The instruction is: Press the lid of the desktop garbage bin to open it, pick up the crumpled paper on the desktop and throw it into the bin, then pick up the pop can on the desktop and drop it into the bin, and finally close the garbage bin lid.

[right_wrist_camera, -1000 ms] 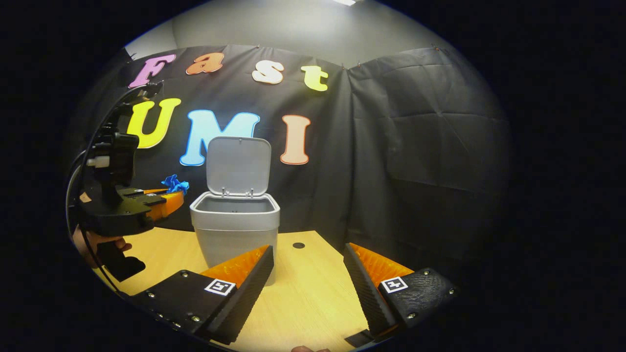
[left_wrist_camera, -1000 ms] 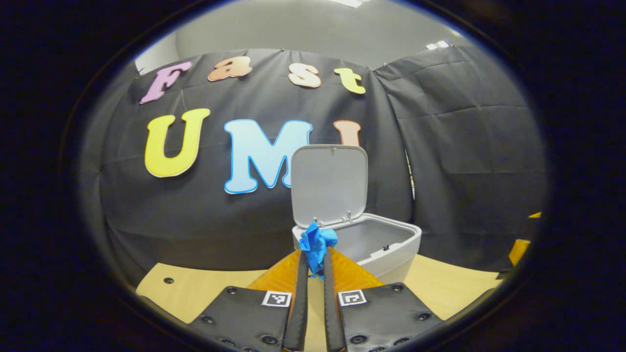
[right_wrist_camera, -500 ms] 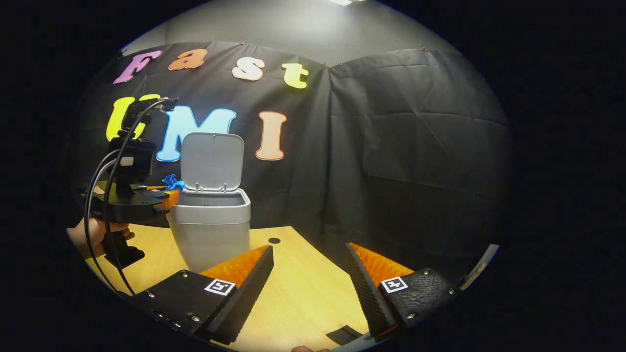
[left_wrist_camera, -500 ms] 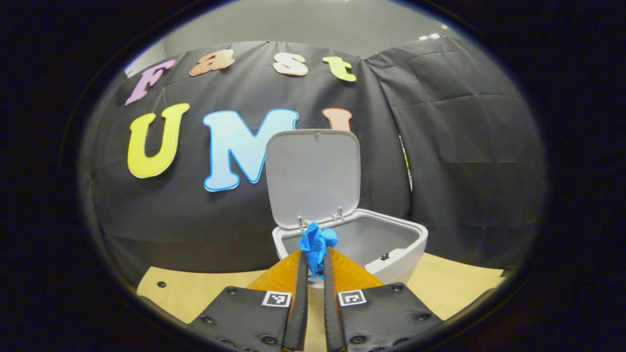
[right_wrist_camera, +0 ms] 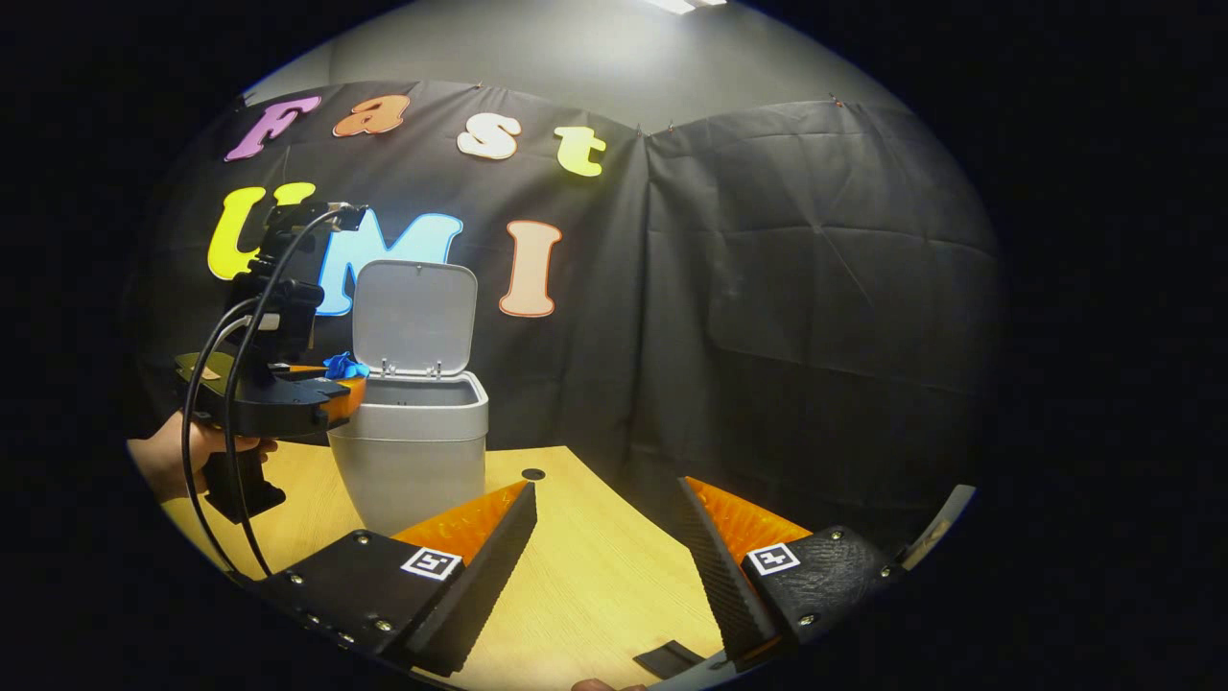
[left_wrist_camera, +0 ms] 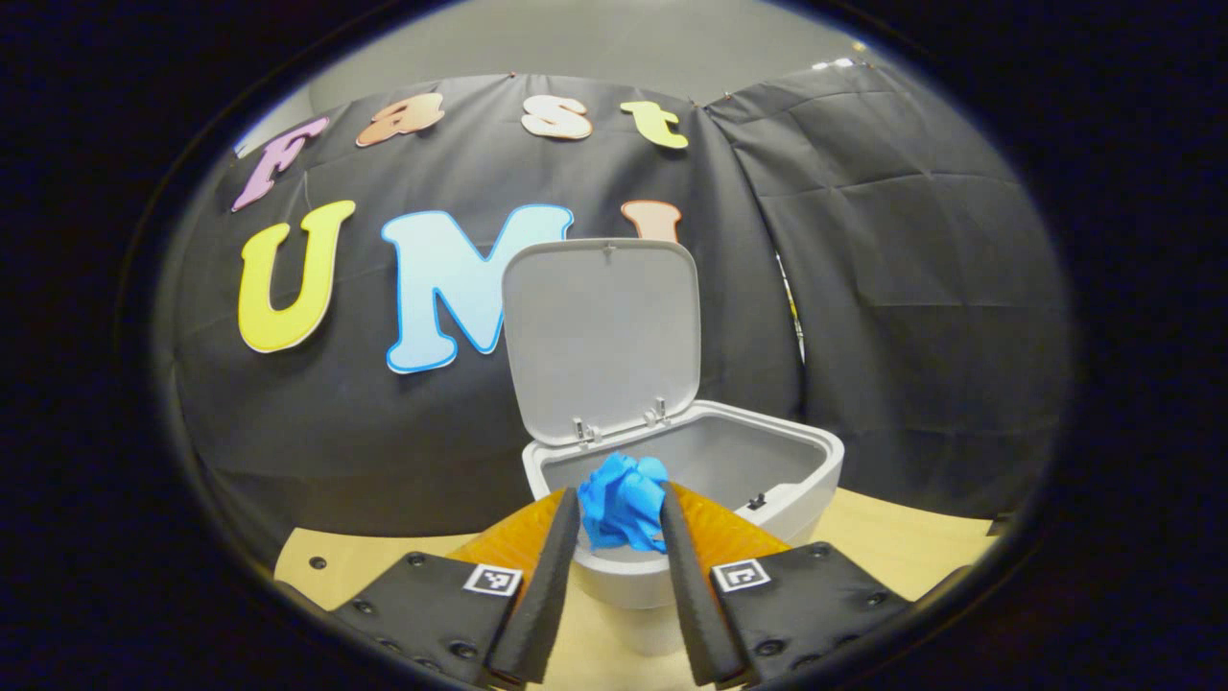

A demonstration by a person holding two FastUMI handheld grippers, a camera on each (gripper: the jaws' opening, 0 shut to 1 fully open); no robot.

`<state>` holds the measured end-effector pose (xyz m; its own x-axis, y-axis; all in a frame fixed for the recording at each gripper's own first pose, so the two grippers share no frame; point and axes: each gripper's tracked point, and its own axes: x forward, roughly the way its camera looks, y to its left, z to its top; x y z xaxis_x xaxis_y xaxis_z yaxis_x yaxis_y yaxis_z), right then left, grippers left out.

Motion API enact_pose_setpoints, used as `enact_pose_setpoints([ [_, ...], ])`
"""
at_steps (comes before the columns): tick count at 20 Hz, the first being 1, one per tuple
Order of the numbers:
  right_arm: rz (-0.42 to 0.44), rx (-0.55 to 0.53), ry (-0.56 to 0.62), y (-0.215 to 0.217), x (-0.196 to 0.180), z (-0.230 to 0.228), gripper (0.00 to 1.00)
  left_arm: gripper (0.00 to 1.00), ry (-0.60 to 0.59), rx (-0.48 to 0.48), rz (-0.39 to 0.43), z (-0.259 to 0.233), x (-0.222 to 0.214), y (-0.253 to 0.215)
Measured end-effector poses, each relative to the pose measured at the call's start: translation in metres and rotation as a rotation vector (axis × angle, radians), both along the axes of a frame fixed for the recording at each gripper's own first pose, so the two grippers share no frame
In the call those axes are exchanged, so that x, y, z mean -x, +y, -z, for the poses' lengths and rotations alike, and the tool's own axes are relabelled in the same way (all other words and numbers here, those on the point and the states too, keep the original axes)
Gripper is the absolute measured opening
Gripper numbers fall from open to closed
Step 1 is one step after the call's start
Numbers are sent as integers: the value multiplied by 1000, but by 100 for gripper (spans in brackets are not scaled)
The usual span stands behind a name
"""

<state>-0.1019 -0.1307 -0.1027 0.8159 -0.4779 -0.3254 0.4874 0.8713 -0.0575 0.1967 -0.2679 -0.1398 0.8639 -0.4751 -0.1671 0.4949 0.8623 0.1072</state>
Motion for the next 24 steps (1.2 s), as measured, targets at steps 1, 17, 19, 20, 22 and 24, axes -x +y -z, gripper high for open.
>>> enact_pose_setpoints([
  [1, -2, 0, -2, 1, -1, -1, 93, 71, 0, 6, 2, 1, 1, -1],
  [17, -184, -20, -51, 52, -35, -6, 93, 100, -42, 107, -35, -31, 43, 50],
  [19, -227, -30, -60, 65, -40, -6, 93, 100, -59, 118, -60, -36, 52, 68],
  [20, -249, -33, -66, 71, -43, -8, 93, 100, -64, 120, -74, -37, 56, 77],
  [22, -301, -44, -75, 84, -49, -9, 93, 100, -63, 126, -102, -38, 66, 94],
  [24, -354, -57, -84, 99, -55, -10, 93, 100, -60, 130, -136, -36, 75, 112],
])
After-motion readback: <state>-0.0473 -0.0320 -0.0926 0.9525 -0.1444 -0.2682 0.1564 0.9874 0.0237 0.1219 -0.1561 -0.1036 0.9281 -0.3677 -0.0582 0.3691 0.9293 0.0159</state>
